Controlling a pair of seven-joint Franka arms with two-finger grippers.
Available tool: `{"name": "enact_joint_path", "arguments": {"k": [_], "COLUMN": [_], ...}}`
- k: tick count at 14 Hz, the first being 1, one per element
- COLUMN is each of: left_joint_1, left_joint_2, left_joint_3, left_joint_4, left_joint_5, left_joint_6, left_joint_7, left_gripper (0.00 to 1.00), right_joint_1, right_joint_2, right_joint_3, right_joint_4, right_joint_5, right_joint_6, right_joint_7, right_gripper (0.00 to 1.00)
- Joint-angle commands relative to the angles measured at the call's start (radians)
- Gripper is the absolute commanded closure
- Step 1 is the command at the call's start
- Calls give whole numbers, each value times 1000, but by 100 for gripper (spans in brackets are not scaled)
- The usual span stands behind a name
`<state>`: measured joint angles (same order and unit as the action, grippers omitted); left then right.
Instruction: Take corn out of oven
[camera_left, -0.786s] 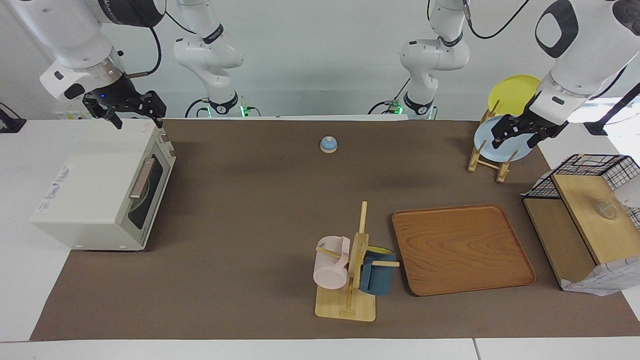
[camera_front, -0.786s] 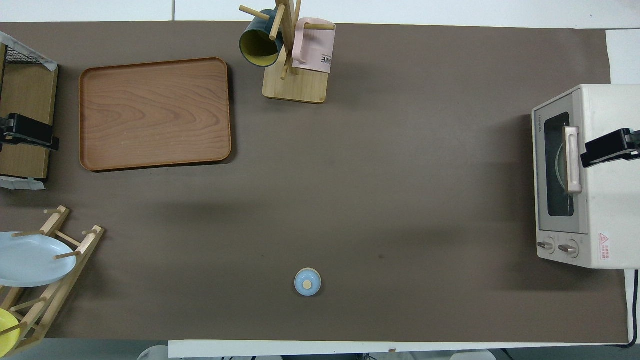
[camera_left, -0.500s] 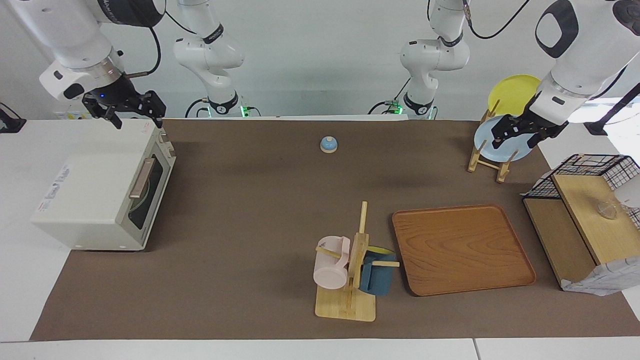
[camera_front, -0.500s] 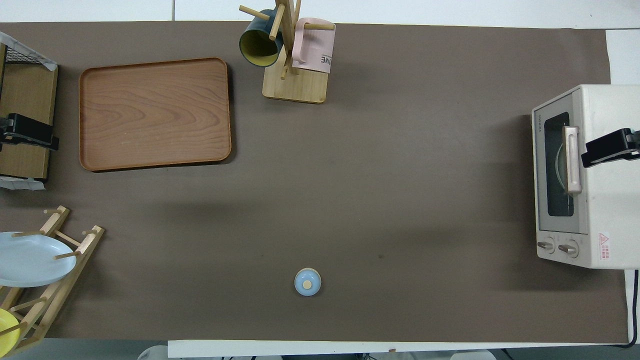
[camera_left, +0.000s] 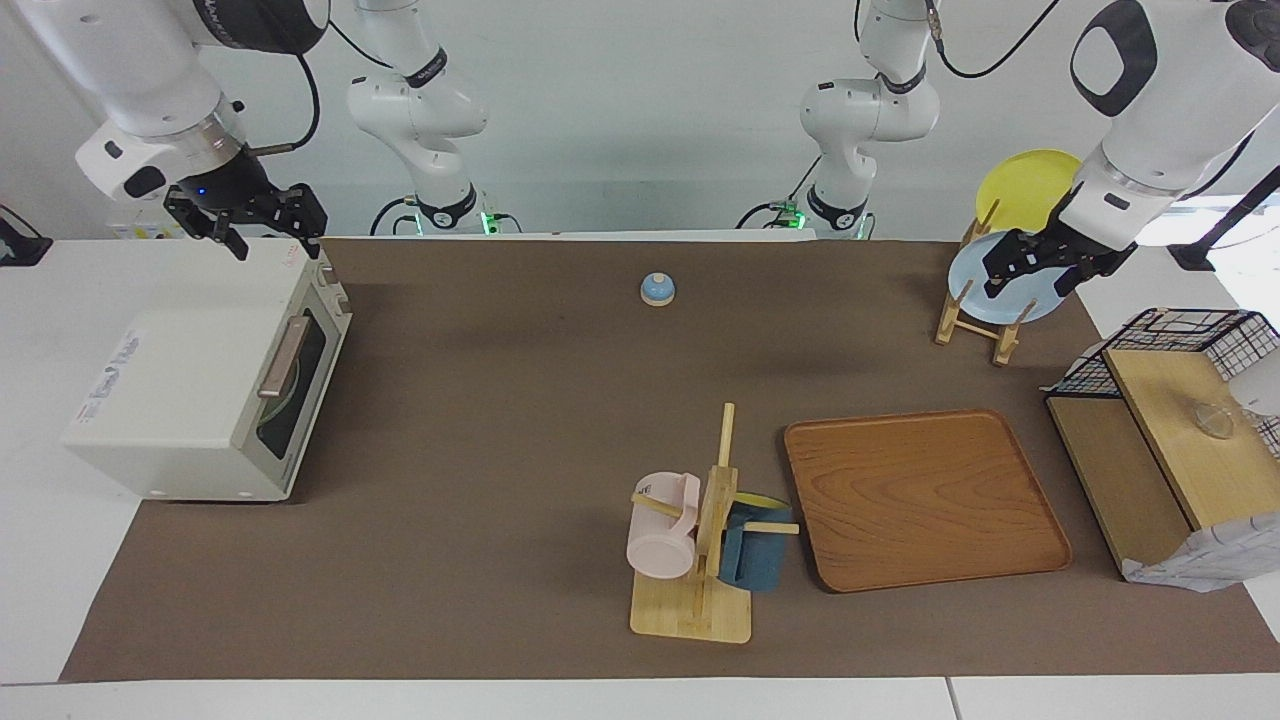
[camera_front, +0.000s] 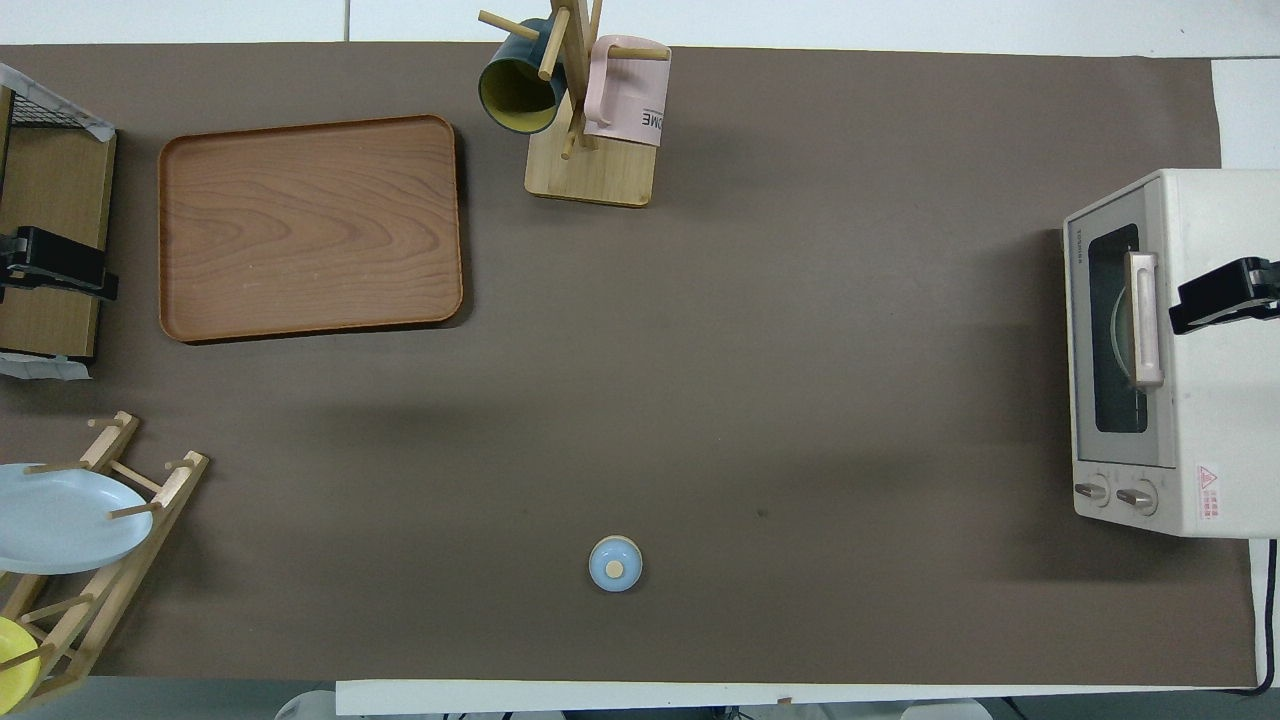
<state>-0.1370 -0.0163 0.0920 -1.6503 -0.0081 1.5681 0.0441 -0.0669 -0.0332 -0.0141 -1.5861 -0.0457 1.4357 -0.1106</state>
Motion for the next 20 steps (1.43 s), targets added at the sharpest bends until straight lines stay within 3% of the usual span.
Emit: {"name": "enact_joint_path", "arguments": {"k": [1, 6, 10, 16, 20], "left_joint_1": [2, 2, 2, 2, 2], "left_joint_2": [6, 6, 6, 6, 6], "left_joint_3": [0, 0, 0, 0, 0], "left_joint_4": [17, 17, 17, 17, 17], "left_joint_5": [17, 17, 17, 17, 17], "left_joint_6": [-17, -17, -17, -17, -17], "left_joint_7": [14, 14, 14, 14, 14], "left_gripper": [0, 0, 0, 0, 0], "right_joint_1": [-40, -42, -42, -36, 34], "right_joint_2": [-40, 53, 59, 72, 108], "right_joint_3": [-1, -1, -1, -1, 2], "right_joint_4": [-145, -207, -288, -331, -347], "right_joint_5": [-8, -100, -105, -125, -125], "right_joint_6": [159, 308, 382, 420, 485], "right_joint_7": [-46, -37, -32, -12, 92], "right_gripper": [100, 100, 100, 100, 100]}}
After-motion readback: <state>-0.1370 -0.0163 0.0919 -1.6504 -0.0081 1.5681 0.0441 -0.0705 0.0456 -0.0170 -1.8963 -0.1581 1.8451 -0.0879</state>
